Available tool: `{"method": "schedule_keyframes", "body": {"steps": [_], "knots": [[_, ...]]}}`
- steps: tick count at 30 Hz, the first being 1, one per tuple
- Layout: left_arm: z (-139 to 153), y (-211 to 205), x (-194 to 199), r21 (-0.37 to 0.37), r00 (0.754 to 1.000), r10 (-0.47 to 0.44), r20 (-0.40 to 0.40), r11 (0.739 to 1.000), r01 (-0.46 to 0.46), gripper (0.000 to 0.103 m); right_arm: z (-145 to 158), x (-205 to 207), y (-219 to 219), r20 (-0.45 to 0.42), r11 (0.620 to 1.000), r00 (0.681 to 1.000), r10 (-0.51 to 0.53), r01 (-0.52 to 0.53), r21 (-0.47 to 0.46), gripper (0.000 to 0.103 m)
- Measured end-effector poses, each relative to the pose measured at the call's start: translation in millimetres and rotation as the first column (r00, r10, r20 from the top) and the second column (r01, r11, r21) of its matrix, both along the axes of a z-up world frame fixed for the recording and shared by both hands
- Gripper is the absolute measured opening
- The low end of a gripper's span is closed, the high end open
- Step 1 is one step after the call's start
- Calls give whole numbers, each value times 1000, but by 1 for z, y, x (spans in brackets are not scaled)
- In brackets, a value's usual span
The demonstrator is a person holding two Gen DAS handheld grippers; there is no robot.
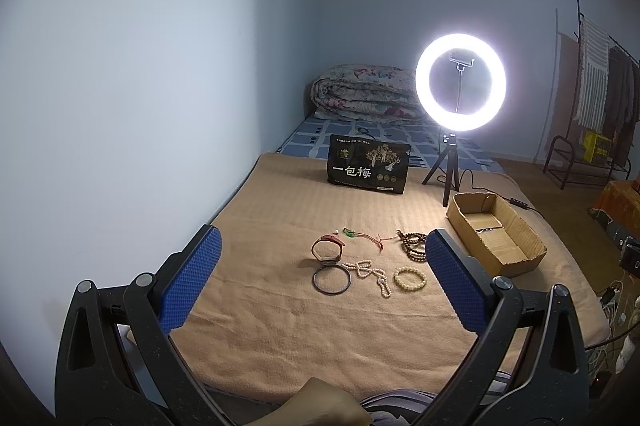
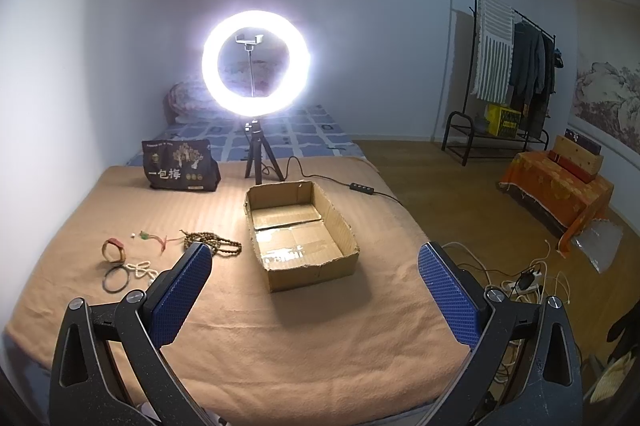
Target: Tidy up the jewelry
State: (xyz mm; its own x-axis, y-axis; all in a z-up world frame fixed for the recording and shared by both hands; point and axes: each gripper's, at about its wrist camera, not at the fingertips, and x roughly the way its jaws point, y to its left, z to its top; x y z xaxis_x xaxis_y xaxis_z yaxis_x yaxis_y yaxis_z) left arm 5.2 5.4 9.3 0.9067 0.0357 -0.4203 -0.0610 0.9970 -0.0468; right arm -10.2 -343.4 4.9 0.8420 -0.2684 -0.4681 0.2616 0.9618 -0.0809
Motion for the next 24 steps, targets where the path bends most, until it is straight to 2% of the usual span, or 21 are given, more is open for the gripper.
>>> {"method": "schedule_keyframes", "body": {"steps": [15,24], "knots": [[-4,0,0,1,1000,-2,-4,1000,2,103,-4,5,0,-10,1000,1000,1,-1,3,103],[-13,2,15,10,1000,-3,-17,1000,3,103,-9,9,-1,-20,1000,1000,7,-7,3,103]]}}
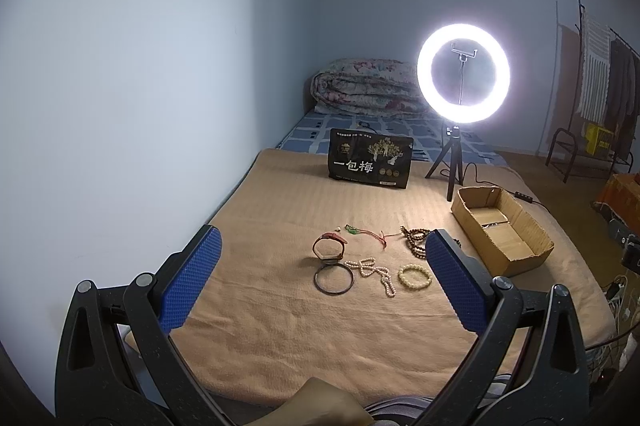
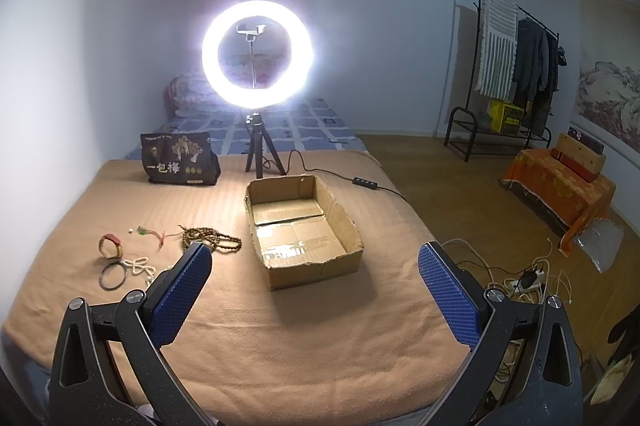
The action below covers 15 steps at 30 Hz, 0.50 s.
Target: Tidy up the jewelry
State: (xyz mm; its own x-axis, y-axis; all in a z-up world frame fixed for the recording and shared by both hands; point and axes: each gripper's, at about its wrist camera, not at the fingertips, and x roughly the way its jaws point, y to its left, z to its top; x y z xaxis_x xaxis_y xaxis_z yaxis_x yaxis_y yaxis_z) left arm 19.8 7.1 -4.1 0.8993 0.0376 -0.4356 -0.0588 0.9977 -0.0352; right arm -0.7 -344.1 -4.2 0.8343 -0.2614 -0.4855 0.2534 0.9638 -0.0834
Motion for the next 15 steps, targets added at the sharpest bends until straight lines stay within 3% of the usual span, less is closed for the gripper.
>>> {"method": "schedule_keyframes", "body": {"steps": [15], "knots": [[-15,3,30,35,1000,2,-30,999,-1,103,-9,33,0,-17,998,998,57,-57,-19,103]]}}
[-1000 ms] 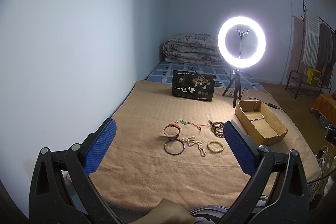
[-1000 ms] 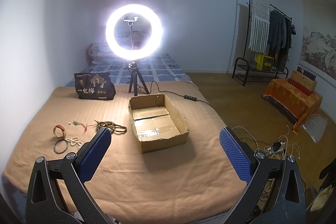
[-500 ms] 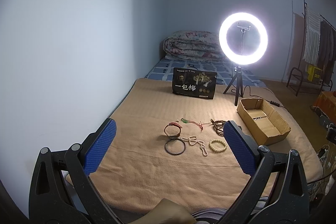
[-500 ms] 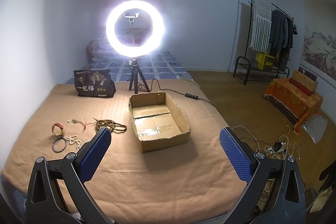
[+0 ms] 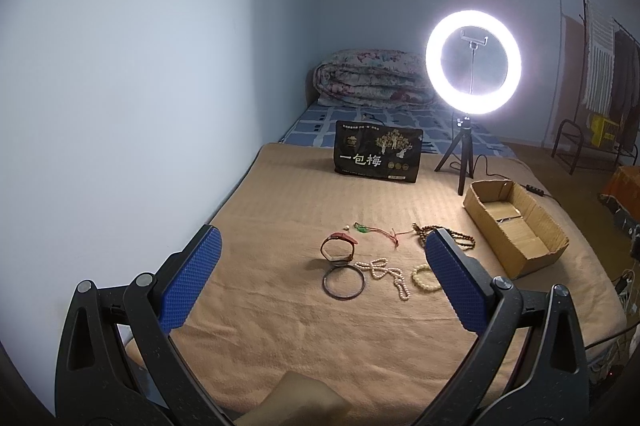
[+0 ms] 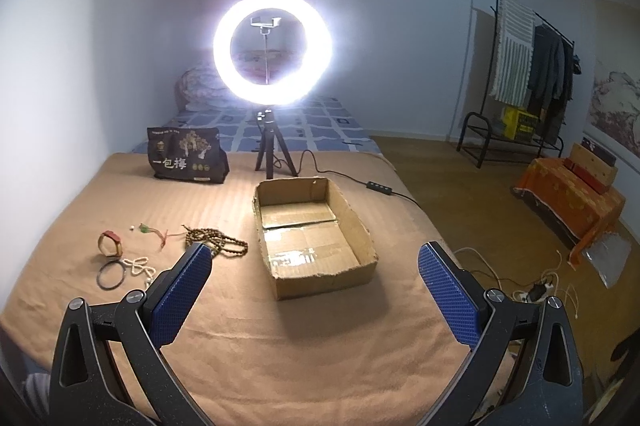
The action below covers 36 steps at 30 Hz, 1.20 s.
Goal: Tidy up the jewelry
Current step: 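Close the left gripper on the red watch strap while the right gripper grasps the cream bead bracelet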
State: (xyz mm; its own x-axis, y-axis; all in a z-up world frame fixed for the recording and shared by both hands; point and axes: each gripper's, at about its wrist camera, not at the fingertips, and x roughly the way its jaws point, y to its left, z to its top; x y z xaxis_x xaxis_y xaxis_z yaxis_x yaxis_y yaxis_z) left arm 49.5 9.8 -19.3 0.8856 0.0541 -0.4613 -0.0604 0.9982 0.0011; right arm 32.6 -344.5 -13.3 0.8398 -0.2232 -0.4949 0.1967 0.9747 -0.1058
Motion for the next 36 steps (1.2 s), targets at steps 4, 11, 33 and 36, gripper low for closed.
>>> {"method": "schedule_keyframes", "body": {"steps": [4,11,33,36], "knots": [[-8,6,17,17,1000,8,-25,1000,-8,103,-3,15,-3,15,999,999,47,-47,8,103],[-33,26,55,-8,997,-6,-81,1000,5,103,-17,45,-5,14,983,984,176,-177,54,103],[-155,44,193,-124,917,-169,-360,983,133,58,-128,155,71,-254,851,812,525,-489,193,102],[-166,43,206,-132,905,-190,-380,980,150,58,-140,164,81,-279,838,791,545,-506,203,99]]}}
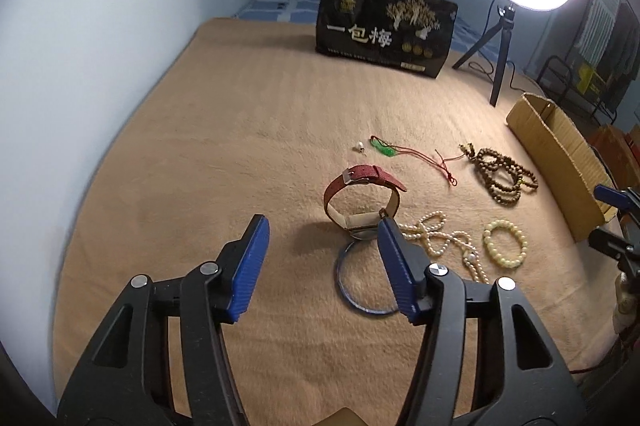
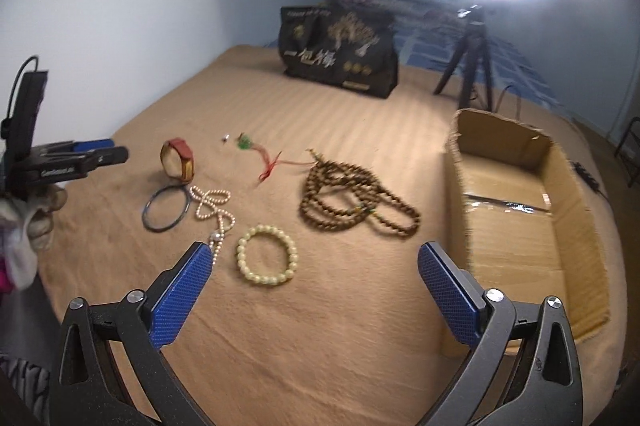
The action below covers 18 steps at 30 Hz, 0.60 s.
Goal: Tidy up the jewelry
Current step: 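Close the left gripper on the red watch strap while the right gripper grasps the cream bead bracelet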
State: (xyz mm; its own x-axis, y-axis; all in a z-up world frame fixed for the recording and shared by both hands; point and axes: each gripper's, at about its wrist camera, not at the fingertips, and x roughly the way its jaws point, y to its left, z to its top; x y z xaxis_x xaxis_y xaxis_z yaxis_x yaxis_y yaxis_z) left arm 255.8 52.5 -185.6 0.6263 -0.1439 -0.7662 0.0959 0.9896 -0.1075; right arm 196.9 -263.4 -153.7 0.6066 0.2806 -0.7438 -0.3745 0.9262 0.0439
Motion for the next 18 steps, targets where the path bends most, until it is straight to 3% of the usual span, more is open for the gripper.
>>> {"method": "schedule_keyframes", "body": {"steps": [4,10,13,16,18], "knots": [[-15,-3,17,-2,999,-15,-30,1000,15,50,-16,14,10,-47,1000,999,22,-22,2,91],[-35,-4,35,-25,997,-16,-69,1000,15,50,-44,35,18,-130,999,991,24,-21,24,70],[-41,-6,40,-27,997,-22,-78,999,19,50,-56,41,21,-165,1000,986,25,-22,17,67],[-45,-7,47,-41,996,-20,-83,999,17,50,-64,49,23,-196,1000,980,20,-19,8,51],[-47,-8,51,-50,996,-17,-82,999,13,50,-68,52,23,-211,1000,977,15,-13,10,49]]}}
